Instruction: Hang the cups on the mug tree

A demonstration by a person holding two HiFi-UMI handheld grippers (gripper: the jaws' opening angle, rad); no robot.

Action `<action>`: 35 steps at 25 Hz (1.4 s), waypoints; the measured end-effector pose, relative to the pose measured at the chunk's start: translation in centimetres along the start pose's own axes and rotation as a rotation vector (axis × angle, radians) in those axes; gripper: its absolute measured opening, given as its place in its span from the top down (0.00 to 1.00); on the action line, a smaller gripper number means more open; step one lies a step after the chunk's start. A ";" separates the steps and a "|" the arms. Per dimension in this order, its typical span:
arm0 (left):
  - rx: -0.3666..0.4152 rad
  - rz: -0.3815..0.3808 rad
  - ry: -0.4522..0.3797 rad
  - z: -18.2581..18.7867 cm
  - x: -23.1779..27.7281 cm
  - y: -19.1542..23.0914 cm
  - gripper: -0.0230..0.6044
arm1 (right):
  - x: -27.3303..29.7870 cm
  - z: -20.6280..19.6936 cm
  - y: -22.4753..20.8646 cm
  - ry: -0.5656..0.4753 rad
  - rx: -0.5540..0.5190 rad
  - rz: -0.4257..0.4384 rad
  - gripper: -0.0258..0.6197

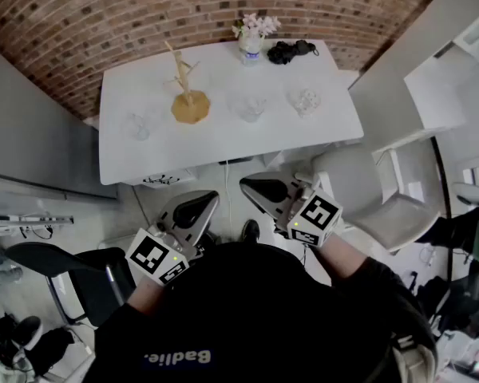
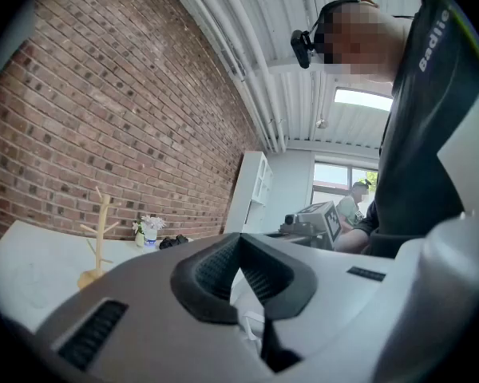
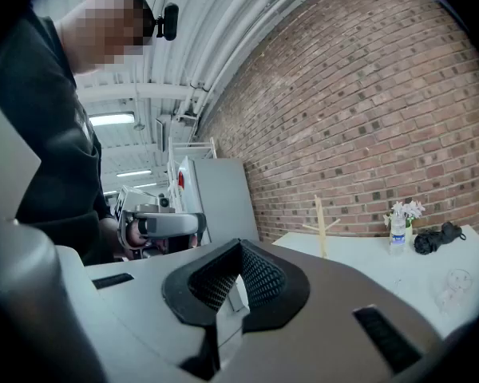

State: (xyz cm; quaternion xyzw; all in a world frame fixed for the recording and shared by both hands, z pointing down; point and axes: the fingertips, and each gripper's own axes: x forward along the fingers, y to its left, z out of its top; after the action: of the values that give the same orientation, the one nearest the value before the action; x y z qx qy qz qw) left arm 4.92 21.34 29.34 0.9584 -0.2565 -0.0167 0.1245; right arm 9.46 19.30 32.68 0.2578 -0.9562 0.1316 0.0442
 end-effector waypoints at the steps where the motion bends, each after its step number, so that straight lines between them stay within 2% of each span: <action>1: 0.001 -0.001 -0.001 0.0 -0.1 0.1 0.97 | 0.1 0.0 0.0 0.000 -0.001 -0.002 0.92; 14: -0.006 -0.016 -0.029 0.4 -0.9 1.4 0.97 | 1.5 0.0 0.2 -0.005 -0.015 -0.017 0.92; 23: 0.010 -0.067 -0.031 0.4 -2.1 3.4 0.97 | 3.9 0.1 -0.3 0.038 -0.044 -0.092 0.91; 27: -0.004 -0.111 -0.014 -0.7 -2.4 4.4 0.97 | 5.0 -0.1 -0.5 0.018 -0.023 -0.125 0.91; 31: -0.011 -0.151 -0.010 -1.0 -1.5 5.1 0.97 | 5.3 -0.4 -1.9 0.037 -0.059 -0.174 0.91; 35: -0.006 -0.154 -0.009 -0.5 0.9 6.5 0.97 | 5.3 -0.4 -5.2 0.055 -0.081 -0.188 0.91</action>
State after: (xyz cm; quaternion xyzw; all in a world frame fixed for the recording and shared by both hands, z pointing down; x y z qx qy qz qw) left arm 2.59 15.53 31.47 0.9748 -0.1824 -0.0315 0.1244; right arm 7.51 12.55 35.01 0.3405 -0.9308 0.0949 0.0928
